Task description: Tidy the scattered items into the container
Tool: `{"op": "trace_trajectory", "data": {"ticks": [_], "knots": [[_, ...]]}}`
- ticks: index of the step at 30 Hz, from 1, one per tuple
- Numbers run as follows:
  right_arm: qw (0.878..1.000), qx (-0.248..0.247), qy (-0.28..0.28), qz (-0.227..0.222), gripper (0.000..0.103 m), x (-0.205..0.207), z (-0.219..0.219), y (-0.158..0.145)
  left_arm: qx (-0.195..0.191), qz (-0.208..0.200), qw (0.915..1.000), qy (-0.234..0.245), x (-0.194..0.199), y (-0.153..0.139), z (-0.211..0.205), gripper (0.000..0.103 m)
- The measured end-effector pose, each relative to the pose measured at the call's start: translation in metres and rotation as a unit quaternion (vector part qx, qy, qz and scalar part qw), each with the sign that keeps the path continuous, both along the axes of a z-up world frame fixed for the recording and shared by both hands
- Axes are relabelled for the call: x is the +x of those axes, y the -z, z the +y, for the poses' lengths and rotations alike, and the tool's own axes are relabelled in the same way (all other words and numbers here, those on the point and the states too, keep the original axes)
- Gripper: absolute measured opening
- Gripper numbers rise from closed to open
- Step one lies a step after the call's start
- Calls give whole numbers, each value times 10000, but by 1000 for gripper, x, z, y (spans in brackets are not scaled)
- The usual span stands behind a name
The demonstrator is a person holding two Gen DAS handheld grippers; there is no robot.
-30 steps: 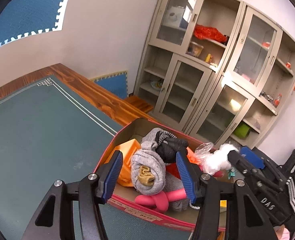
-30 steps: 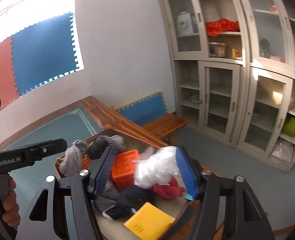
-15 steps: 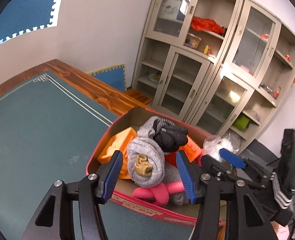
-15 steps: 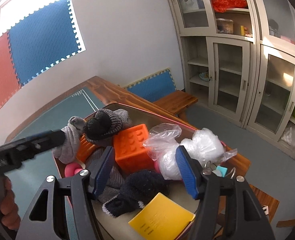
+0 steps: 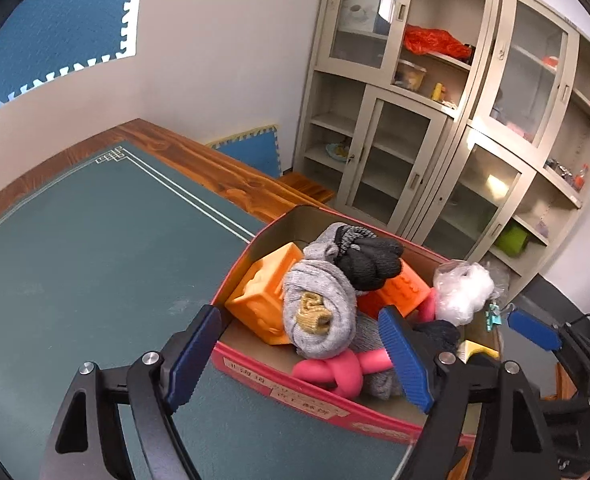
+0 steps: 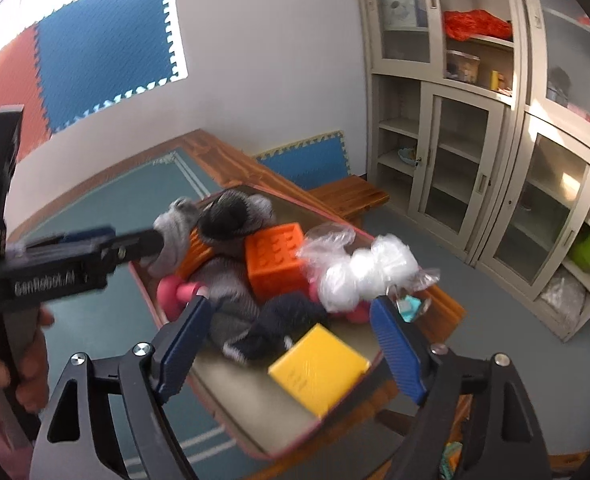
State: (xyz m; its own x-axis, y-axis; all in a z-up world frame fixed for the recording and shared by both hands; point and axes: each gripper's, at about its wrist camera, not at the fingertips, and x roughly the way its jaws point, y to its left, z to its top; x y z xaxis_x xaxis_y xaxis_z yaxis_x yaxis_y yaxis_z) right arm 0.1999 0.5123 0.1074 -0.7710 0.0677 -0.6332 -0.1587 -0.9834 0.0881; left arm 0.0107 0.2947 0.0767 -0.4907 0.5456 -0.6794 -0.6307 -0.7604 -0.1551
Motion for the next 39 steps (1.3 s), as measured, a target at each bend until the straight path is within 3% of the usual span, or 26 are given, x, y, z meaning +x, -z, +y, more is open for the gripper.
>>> {"op": "trace_trajectory", "data": {"ticks": [6,18,23,39], "knots": [[9998,82,-192,-47,85,20,-12,-2,-78,187,9998,-48,17,-6,-2,102],[9998,184,-124,-26,89,45,-19,-7,-356,376,9982,-290,41,-9,-7,102],[9997,206,-73,72,102,55,-14,-10,-388,457,9978,-273,53,-12,-5,102],[9992,261,-80,279,102,75,-10,-17,-305,300,9985,-338,66,-19,-2,102]]}}
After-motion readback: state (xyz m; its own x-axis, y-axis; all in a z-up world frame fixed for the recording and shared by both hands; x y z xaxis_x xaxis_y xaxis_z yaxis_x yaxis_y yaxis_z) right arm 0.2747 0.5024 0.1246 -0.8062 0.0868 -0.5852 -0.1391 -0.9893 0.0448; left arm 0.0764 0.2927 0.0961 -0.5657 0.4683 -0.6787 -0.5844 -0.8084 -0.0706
